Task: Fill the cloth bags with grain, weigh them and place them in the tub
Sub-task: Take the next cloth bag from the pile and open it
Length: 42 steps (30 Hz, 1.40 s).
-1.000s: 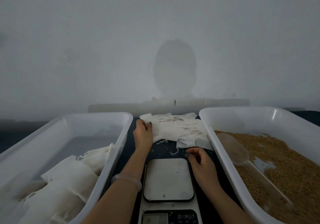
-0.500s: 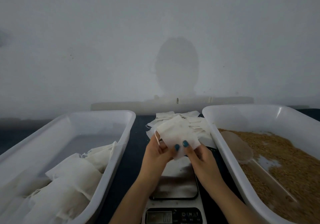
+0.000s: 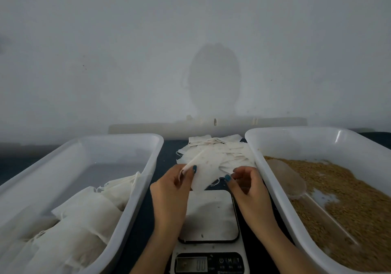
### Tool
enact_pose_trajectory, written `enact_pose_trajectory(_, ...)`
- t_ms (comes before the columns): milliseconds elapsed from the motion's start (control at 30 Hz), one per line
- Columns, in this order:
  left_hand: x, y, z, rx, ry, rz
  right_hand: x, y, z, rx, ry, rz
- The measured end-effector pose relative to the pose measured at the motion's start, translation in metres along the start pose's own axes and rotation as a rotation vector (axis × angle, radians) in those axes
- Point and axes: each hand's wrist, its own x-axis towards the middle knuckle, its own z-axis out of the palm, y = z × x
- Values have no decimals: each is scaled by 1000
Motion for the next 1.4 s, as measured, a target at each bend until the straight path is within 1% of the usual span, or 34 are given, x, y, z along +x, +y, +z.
enact_pose_trajectory(67,-1,0,-3,286,2,402,-2,-7,0,41,-120,-14)
enact_pose_trajectory(100,-3,-2,-3,387,1,576,-4,-11,1,80,-197,-24)
enact_pose_trajectory(133,-4,-3,-2,446,-10,699,-6,-16,2,106,-252,-31)
enact_pose_trajectory(200,-4,-1,-3,495,-47,833,-9,-22,5,135,-280,-42)
enact_pose_trajectory(267,-4,-3,-5,511,-95,881,-9,-23,6,130,-235,-19)
enact_pose_trajectory(333,-3,-3,-5,499,-140,872,-7,-22,4,134,-195,20)
enact_pose_trajectory(433,-2,1,-2,438,-220,754,-5,-23,0,147,-173,33)
enact_pose_trajectory(533,-6,9,0,318,-435,616,-5,-22,-1,134,-131,5)
enact_pose_trajectory(600,-12,12,1,244,-505,556,-5,-20,-1,119,-118,-1)
enact_pose_trajectory(667,-15,13,4,213,-482,494,-6,-21,0,87,-126,-12)
enact_pose_trajectory(767,-17,13,6,196,-425,447,-6,-23,0,74,-123,-21)
enact_pose_trajectory(933,-19,13,9,104,-494,372,-8,-22,1,73,-105,-25)
enact_pose_trajectory(1033,-21,14,11,31,-541,283,-8,-22,1,57,-70,-45)
enact_pose_trajectory(1167,-21,17,10,-35,-478,253,-9,-22,1,-21,-68,-104)
enact_pose_trajectory(1300,-18,15,11,14,-403,205,-14,-24,4,-133,-77,-211)
enact_pose_trajectory(1400,-18,14,11,111,-371,240,-15,-24,3,-181,-73,-247)
